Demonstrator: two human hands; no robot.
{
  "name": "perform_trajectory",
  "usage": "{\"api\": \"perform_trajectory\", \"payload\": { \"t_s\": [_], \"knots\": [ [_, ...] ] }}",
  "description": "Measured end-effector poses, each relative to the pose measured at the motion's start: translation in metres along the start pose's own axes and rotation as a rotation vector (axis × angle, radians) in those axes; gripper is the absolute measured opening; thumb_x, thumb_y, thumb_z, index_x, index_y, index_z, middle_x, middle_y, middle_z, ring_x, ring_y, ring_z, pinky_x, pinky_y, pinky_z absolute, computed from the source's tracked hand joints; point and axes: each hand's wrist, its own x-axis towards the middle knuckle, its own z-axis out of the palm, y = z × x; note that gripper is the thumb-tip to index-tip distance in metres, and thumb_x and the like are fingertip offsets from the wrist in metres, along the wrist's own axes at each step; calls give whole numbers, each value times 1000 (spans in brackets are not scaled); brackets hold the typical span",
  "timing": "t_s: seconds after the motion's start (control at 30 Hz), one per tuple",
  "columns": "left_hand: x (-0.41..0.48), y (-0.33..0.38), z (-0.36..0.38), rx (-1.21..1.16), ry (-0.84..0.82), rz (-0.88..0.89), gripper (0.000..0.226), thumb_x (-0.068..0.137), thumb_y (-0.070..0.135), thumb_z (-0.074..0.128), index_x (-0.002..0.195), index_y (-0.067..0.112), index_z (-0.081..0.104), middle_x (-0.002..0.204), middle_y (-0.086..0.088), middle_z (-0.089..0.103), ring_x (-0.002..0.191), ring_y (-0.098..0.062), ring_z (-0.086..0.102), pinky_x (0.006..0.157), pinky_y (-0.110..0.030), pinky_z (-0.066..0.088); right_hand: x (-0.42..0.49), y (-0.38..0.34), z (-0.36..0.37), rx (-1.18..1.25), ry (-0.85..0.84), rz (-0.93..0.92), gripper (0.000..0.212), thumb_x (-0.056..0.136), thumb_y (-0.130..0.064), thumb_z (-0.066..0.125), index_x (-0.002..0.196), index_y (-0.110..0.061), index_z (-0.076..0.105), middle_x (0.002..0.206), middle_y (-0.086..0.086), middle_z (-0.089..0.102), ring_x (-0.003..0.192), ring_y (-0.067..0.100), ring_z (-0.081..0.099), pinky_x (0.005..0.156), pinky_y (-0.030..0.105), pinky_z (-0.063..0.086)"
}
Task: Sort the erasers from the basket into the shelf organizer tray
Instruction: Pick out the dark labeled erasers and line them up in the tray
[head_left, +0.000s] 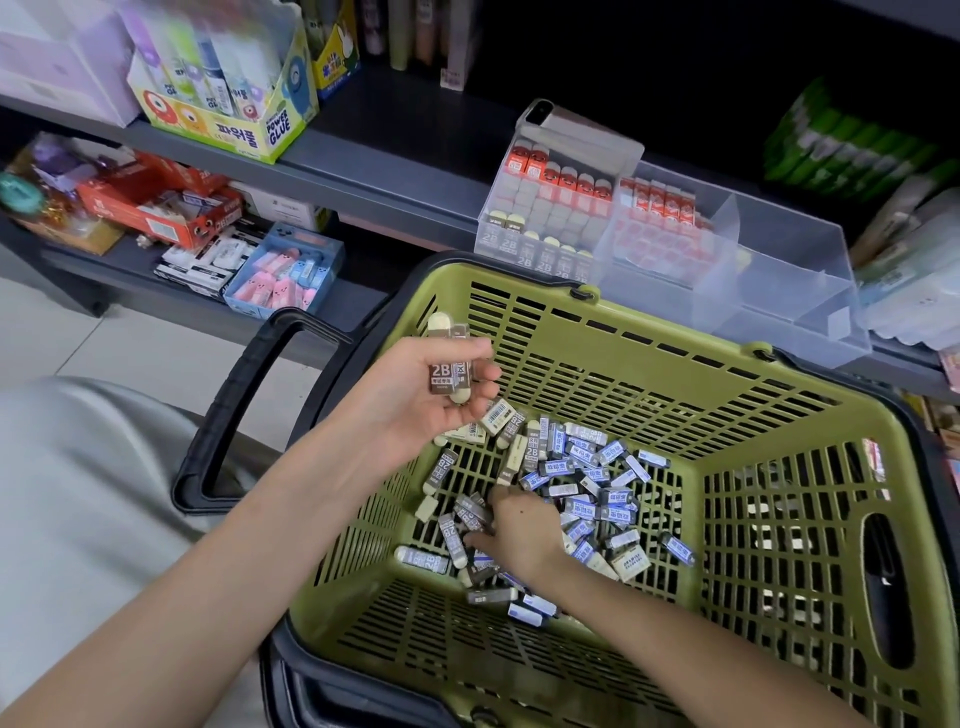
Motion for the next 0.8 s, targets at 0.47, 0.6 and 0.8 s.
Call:
{"api": "perform_trajectory", "payload": {
  "t_s": [0.47,0.6,0.8],
  "knots": [
    [9,-21,7,-16,141,-172,53,62,16,80,108,3,57,103,-14,66,93,-28,68,72,-38,58,-32,11,-126,871,237,85,16,81,-28,68,78,-12,66,61,4,64,45,5,45,44,25,39],
    [8,-28,24,-38,-2,-218,41,66,20,80,101,3,67,88,-11,74,79,-23,72,65,-34,58,-44,-13,-158,706,371,-18,26,76,-37,71,84,-13,65,66,-2,61,53,6,48,47,19,37],
    [4,-23,21,-143,115,-180,42,63,8,77,100,2,59,80,-14,72,71,-23,71,58,-30,57,-49,-14,-160,718,510,-195,25,78,-52,60,88,-31,68,73,-14,53,68,0,45,59,19,33]
  ]
}}
